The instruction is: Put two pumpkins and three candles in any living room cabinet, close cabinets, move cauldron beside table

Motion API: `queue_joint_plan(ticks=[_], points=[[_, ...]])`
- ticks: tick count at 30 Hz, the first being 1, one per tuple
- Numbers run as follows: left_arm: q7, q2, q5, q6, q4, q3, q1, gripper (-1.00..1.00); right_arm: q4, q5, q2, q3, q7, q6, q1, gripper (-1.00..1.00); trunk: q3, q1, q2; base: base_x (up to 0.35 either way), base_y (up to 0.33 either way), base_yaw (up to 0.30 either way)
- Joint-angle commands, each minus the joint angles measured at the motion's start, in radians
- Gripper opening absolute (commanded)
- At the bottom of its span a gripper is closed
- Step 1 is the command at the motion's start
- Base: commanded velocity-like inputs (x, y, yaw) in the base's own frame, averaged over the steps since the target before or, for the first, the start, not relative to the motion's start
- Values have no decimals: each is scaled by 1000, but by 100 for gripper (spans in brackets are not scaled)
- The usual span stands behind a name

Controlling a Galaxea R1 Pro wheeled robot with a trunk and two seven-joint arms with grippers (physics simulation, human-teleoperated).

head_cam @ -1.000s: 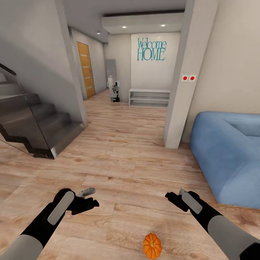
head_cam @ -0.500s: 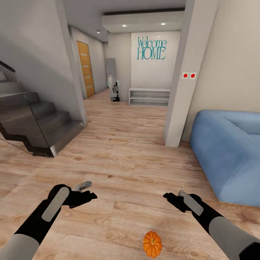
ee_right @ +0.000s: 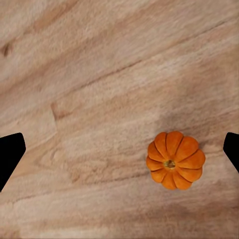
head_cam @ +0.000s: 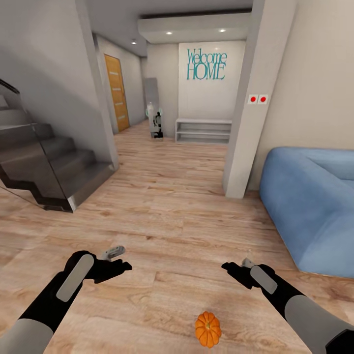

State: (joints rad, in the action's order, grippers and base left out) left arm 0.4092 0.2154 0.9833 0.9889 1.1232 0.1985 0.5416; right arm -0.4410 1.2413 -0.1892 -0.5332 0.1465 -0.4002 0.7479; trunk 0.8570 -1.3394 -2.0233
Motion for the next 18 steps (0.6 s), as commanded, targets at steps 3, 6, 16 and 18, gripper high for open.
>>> queue_joint_plan(ticks=[3,6,16,18], points=[[10,1,11,0,1,2,1,100,-2,11,-3,-7,7,0,1,100,10,-11,-22,0,0,0],[10,1,11,0,0,2,1,100,-1,12,-4,-8,3,4,1,100,20,-23,-43,0,0,0],[9,0,18,0,0,2,1,100,107,14,-3,-5,-148,0,1,100,51,-61,-113,0,0,0],[10,0,19,0,0,2,1,100,133,15,-3,-4,-175,-1,1,100,57,-69,-127,0,0,0]])
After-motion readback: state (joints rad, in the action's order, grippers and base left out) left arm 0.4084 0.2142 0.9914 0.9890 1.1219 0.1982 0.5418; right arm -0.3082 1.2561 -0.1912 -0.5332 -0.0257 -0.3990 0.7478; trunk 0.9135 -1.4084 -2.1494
